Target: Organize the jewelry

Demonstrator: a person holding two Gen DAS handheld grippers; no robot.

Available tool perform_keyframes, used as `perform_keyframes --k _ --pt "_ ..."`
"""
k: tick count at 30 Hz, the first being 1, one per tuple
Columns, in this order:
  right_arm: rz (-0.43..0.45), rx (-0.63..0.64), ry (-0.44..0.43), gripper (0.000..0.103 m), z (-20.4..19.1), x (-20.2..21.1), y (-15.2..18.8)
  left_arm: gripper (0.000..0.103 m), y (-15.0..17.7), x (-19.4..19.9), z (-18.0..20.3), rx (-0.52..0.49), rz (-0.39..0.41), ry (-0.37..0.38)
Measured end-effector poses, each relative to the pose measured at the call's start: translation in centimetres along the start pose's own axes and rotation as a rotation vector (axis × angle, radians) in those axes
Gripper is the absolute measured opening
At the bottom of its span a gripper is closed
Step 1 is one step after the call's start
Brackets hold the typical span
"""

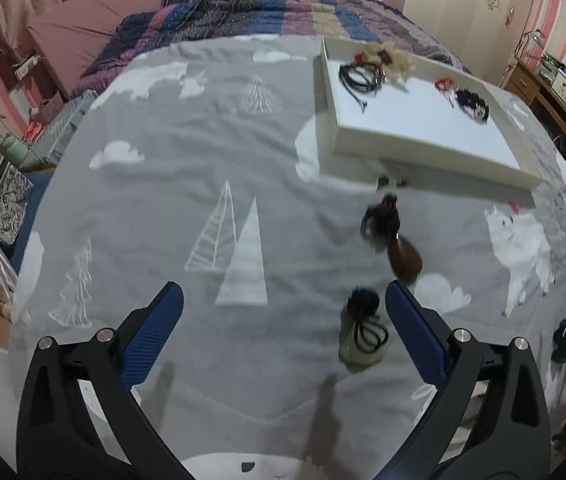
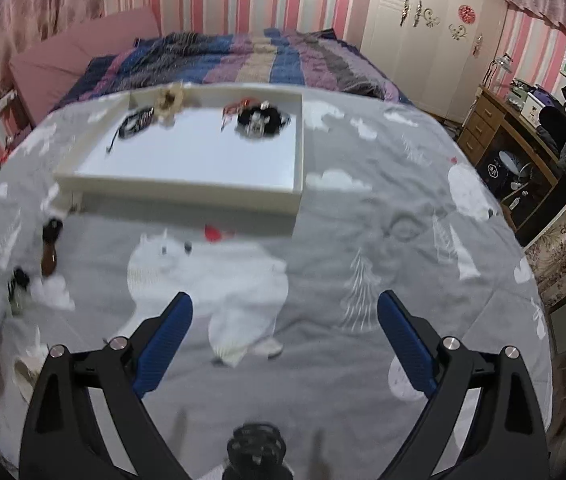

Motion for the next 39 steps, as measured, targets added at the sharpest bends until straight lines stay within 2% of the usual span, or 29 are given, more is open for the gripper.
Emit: perform_keyframes --k 7,28,34,39 --pt "-0.033 -0.007 -0.003 0.094 0.0 -0.8 1.3 0.1 0.7 -0.8 0.1 0.007 -0.013 0.007" --pt "-0.064 0.035 -0.019 0.094 -0.5 1.1 4.5 0.1 0.6 -1.2 2.7 -0.018 -0.022 0.04" --pt "-0.105 0.085 -0.011 0.094 -1.2 1.0 5.9 0.1 0.6 -1.7 3.7 -0.042 -0.036 0.036" --pt "-0.159 0.106 -0.04 0.094 -1.2 0.6 6.0 0.1 -0.1 -2.1 4.0 -0.051 -0.077 0.053"
Point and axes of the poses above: each gripper's, at about its wrist camera, not at the fingertips, and x roughly against the way its jaws point, z to its right, y to its underside, the point moved 3 cm from there along -x, roughly the way its jaws point, and after that the axes turned 14 degrees about y, right-handed, at the moved point
